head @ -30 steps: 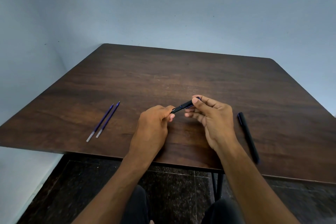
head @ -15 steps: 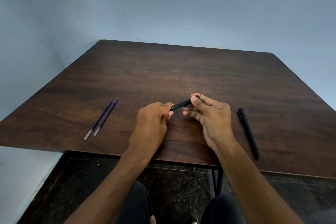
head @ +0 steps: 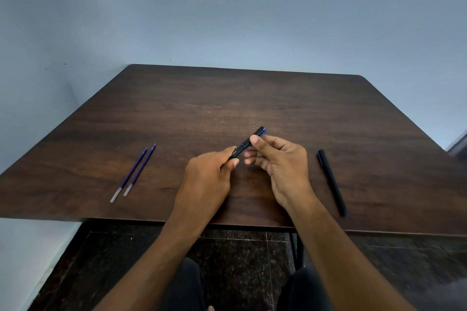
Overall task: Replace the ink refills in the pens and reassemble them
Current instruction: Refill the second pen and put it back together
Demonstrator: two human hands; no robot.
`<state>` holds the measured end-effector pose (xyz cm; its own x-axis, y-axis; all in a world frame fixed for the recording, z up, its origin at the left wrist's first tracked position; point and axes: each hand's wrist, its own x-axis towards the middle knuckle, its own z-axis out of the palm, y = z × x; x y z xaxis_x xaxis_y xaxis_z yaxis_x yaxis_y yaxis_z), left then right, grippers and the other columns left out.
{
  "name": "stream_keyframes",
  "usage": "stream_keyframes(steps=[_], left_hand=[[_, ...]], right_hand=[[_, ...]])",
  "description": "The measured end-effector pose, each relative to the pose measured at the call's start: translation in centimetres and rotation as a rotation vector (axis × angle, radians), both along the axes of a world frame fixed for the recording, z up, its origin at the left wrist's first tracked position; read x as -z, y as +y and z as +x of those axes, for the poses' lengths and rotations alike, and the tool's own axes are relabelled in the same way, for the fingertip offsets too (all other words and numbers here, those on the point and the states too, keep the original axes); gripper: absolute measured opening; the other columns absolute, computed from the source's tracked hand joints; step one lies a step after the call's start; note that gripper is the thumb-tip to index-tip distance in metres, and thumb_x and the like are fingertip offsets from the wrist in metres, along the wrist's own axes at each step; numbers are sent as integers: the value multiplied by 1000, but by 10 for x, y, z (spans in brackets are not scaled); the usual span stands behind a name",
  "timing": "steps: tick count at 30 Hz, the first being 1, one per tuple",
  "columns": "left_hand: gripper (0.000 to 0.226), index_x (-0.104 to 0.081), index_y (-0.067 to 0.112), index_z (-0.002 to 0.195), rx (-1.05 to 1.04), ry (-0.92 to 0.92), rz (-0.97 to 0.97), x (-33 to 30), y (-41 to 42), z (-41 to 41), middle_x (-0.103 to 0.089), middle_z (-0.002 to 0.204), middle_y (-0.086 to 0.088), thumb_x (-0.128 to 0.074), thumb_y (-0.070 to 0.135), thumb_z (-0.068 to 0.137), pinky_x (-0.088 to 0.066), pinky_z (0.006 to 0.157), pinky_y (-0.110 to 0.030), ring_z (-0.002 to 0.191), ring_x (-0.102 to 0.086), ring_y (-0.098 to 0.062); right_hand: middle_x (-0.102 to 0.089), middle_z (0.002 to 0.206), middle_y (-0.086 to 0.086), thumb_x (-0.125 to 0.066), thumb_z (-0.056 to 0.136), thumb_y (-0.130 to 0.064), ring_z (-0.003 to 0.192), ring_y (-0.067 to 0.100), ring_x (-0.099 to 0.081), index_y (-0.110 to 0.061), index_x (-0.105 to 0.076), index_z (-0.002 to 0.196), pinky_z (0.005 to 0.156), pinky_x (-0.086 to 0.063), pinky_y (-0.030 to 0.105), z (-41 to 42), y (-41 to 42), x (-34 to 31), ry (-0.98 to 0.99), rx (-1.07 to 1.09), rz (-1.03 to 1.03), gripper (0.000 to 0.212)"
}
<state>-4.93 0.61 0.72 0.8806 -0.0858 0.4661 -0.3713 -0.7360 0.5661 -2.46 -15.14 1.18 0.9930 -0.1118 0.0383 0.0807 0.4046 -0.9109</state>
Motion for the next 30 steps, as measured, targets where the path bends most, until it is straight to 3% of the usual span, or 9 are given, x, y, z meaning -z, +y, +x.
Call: stream_keyframes(steps=[3, 6, 10, 14, 20, 23, 25, 28, 30], left_hand=[[48, -54, 32, 141, 73, -12, 15, -3, -2, -4, -75, 102, 0, -64, 25, 95, -55, 82, -35, 93, -68, -17], [50, -51, 40, 141, 161, -57, 37, -8, -4, -9, -73, 91, 9, -64, 31, 94, -50, 72, -24, 80, -62, -7], [47, -62, 27, 135, 174, -95, 38, -9, -11, -14, -57, 71, 15, -56, 48, 94, -39, 63, -16, 67, -53, -3], [30, -72, 21, 122, 207, -26, -159, -11, -35, -16, -77, 104, 7, -62, 36, 97, -55, 83, -25, 96, -69, -3], [14, -79, 29, 98, 173, 154, -378, -13, -80, -10, -75, 84, 21, -66, 25, 95, -49, 72, -8, 80, -67, 9], [14, -80, 29, 89, 151, 196, -407, -13, -100, -4, -75, 86, 23, -67, 26, 94, -46, 73, -4, 86, -65, 13], [12, -80, 30, 95, 133, 214, -409, -12, -111, 0, -75, 89, 23, -68, 30, 93, -44, 73, -2, 89, -64, 15], [14, -80, 30, 95, 78, 255, -431, -12, -123, 7, -75, 86, 21, -68, 37, 91, -41, 64, -1, 83, -62, 18], [18, -80, 30, 84, 18, 292, -427, -14, -129, 12, -74, 75, 20, -68, 42, 89, -44, 59, -10, 74, -64, 13]], right_hand=[[-76, 76, 20, -80, 84, -8, 65, 26, -71, 2, -78, 88, 60, -60, 30, -5, 1, -3, 17, 5, -62, 11], [-77, 75, 19, -80, 84, -8, 62, 24, -71, -1, -80, 81, 57, -59, 29, -13, -4, -9, 22, -15, -81, 8], [-74, 65, 15, -81, 84, -9, 55, 22, -66, 2, -78, 79, 50, -55, 28, -20, -24, -24, 39, 8, -243, 13], [-72, 57, 9, -81, 85, -11, 47, 17, -61, 3, -78, 75, 42, -51, 26, -24, -50, -41, 110, 28, -474, 17], [-73, 65, 21, -83, 84, -19, 48, 24, -60, 3, -78, 72, 50, -54, 34, -33, -94, -51, 204, 116, -788, 26], [-73, 63, 19, -83, 84, -23, 40, 17, -58, 1, -77, 73, 42, -50, 23, -37, -107, -54, 240, 179, -942, 27], [-70, 57, 11, -83, 84, -25, 30, 5, -53, -1, -77, 74, 38, -43, 16, -38, -109, -56, 267, 177, -1006, 27], [-68, 56, 7, -83, 84, -28, 34, 4, -55, -1, -77, 76, 44, -47, 19, -37, -106, -59, 315, 160, -1065, 29], [-68, 59, 7, -82, 85, -28, 46, 10, -59, 0, -77, 78, 56, -57, 27, -35, -103, -59, 333, 160, -1100, 30]])
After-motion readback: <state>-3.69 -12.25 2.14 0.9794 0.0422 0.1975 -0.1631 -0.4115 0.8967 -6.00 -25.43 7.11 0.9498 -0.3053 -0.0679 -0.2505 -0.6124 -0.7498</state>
